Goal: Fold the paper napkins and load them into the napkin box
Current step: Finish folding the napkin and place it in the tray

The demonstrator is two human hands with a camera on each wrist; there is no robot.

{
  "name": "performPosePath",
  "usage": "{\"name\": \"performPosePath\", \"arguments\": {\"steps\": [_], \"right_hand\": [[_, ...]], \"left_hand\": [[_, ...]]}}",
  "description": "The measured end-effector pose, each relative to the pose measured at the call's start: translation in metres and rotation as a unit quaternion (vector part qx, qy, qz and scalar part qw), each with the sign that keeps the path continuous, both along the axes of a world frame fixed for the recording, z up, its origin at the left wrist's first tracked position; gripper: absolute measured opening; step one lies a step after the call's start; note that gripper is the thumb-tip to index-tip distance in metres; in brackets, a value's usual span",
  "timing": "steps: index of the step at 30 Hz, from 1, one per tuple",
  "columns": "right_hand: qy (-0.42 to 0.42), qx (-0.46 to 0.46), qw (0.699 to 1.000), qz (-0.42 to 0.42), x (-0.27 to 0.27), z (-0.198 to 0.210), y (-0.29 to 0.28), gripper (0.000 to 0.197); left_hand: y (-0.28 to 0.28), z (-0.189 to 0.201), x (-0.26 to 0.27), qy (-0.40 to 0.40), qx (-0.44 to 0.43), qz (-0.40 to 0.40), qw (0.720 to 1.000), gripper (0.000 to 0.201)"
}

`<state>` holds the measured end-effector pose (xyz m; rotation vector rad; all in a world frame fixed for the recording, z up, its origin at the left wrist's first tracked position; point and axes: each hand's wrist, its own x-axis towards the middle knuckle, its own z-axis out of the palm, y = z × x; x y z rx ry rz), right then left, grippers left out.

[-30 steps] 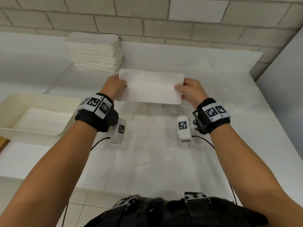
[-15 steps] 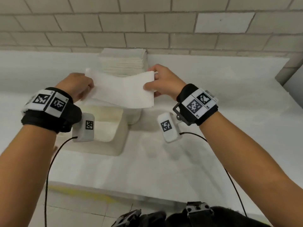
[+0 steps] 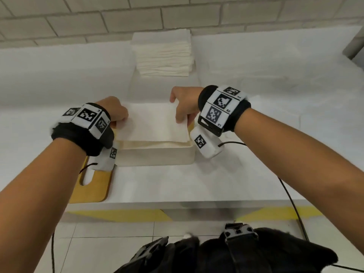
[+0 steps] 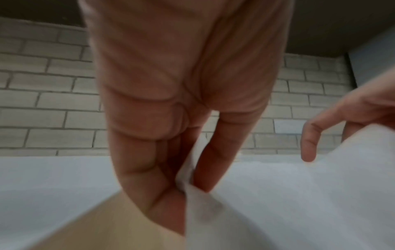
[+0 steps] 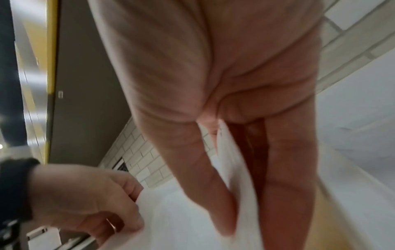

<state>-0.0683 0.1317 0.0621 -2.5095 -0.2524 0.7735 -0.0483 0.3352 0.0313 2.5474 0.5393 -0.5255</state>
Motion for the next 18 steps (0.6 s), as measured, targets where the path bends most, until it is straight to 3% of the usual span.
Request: {"name": "performPosePath", "arguments": {"steps": [4,10,13,18], "right_hand": [[0.037,-0.023,0.999,0.009,-0.001,-0.005,0.011,0.064],[0.059,-0.027,0.998,0.001,0.002,-0.003,0.007,0.079],[0.04,-0.075,0.996,0.023,0.001,-0.003,0.015,0.078],[-0.017,-0.132,0.99,0.047,-0.001,-0.01,0.025,0.071]], "left_hand": [[0.007,0.003,-0.001,0.031,0.092,-0.071,0.993,0.014],[0.008,0.006,-0.003,0.05,0.079,-0.082,0.992,0.018],[0.004,0.008,-0.005,0.059,0.122,-0.107,0.985,0.016],[0.011,0.003,0.005,0.069,0.1,-0.105,0.987,0.013]]}}
